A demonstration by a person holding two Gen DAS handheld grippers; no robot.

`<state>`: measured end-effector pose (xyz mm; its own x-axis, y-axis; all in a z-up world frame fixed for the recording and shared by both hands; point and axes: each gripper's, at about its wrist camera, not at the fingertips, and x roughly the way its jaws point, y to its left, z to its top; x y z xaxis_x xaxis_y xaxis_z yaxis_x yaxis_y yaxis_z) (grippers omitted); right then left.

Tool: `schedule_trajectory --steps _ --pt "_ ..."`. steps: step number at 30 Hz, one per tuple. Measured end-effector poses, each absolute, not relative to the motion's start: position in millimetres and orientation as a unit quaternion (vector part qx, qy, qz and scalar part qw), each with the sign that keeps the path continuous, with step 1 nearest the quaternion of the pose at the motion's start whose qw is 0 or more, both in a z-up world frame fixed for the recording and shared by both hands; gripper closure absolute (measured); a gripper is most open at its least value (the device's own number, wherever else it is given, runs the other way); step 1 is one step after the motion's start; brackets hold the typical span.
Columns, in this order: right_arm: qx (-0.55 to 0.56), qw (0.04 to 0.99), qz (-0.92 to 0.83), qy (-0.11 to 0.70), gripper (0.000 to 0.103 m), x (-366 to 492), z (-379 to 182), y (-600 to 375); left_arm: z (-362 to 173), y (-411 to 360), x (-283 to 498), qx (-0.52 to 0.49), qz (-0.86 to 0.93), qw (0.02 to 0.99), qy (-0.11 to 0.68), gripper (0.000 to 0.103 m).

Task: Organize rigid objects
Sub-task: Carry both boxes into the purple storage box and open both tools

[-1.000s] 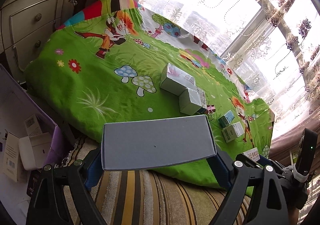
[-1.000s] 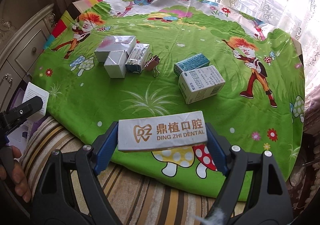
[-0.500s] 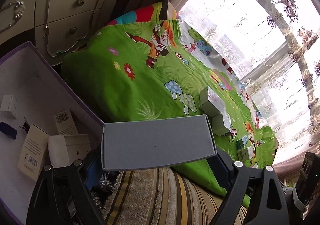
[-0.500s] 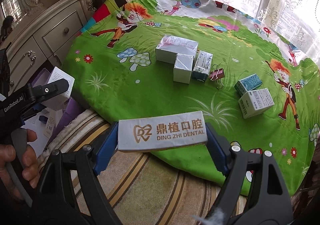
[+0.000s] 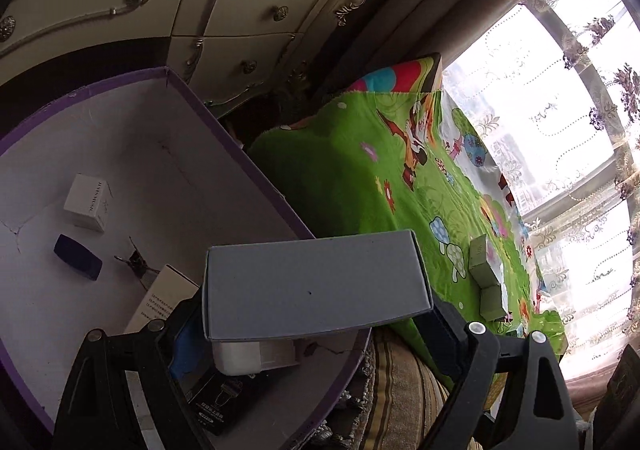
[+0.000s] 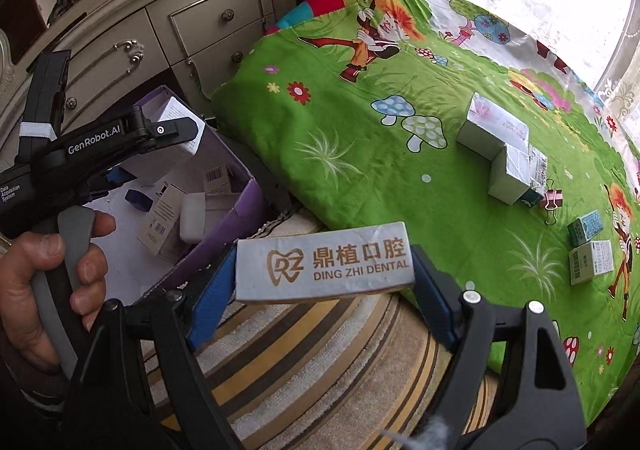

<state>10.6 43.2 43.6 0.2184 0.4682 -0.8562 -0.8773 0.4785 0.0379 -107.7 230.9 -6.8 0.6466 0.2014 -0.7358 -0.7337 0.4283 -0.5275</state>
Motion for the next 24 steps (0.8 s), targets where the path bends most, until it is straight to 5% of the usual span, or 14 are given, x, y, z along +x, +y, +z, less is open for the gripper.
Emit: schedule_trajectory --steps 24 --pt "-0.335 0.644 0.551 0.412 0.018 -83.9 8.1 136.2 -43.2 289.6 -174.4 -0.508 0.376 0.723 0.279 0.012"
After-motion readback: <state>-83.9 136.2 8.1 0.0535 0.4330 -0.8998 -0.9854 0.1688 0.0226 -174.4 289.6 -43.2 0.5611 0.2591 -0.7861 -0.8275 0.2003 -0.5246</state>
